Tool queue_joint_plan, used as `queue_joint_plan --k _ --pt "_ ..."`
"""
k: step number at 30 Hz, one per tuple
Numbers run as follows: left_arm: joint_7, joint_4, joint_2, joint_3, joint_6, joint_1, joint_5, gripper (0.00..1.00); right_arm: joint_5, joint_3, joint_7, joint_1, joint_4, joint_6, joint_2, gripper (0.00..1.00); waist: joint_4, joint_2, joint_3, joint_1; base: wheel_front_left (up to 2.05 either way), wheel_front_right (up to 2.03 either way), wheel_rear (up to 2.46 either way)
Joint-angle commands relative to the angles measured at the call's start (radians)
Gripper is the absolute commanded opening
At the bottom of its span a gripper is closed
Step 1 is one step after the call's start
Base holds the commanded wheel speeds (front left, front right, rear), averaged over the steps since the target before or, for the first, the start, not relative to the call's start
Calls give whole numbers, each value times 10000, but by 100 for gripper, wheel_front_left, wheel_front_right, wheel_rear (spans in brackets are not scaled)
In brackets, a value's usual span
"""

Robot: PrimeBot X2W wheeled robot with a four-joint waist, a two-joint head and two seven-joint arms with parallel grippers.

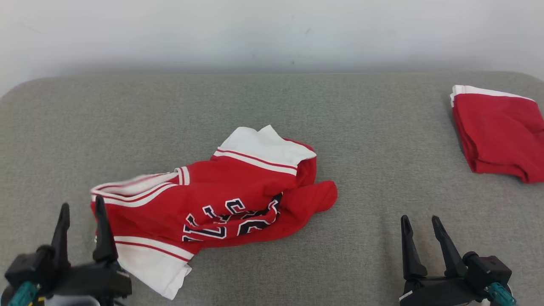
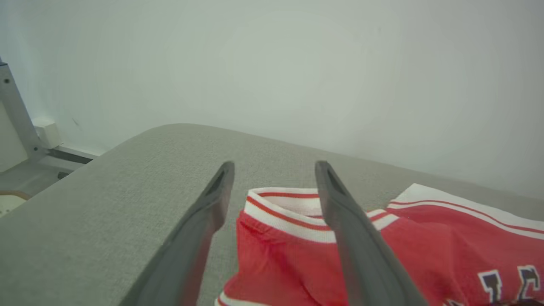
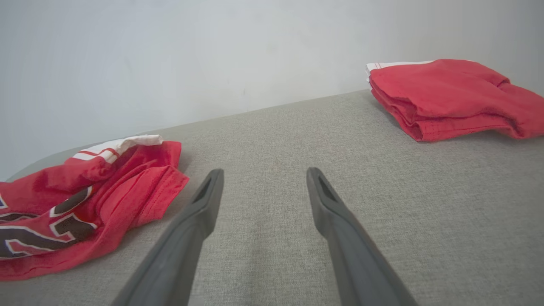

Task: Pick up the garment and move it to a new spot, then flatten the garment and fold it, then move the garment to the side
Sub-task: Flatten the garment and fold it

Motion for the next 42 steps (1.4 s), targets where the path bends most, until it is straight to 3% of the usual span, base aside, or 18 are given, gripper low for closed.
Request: queue_joint_plan --k 1,6,15,17,36,37,39,42 --pt "-25 -186 -142 138 -61 385 95 100 49 1 -10 89 -26 -24 4 100 130 0 38 0 0 0 0" --pt "-25 -557 -487 79 -155 1272 286 100 154 49 -10 72 -53 -24 5 100 346 0 110 0 0 0 0" --pt "-25 -695 -711 -1621 -239 2374 599 100 275 78 -10 -15 -17 -24 2 100 340 0 182 0 0 0 0" --pt "-25 -708 -685 -1816 -81 2544 860 100 286 36 -10 12 -31 -24 7 100 334 0 200 0 0 0 0" --pt "-26 914 -662 -1769 334 2497 1381 100 357 59 -10 130 106 -24 5 100 142 0 10 0 0 0 0" --pt "-26 1020 -659 -1713 352 2389 1355 49 367 77 -10 155 121 -24 5 100 146 0 -22 0 0 0 0" --pt "-26 1134 -651 -1574 362 2253 1454 0 389 112 -10 208 146 -24 5 100 156 0 -134 0 0 0 0" --pt "-26 864 -463 -1517 324 2223 1697 0 430 90 -10 218 149 -24 8 100 198 0 -233 0 0 0 0"
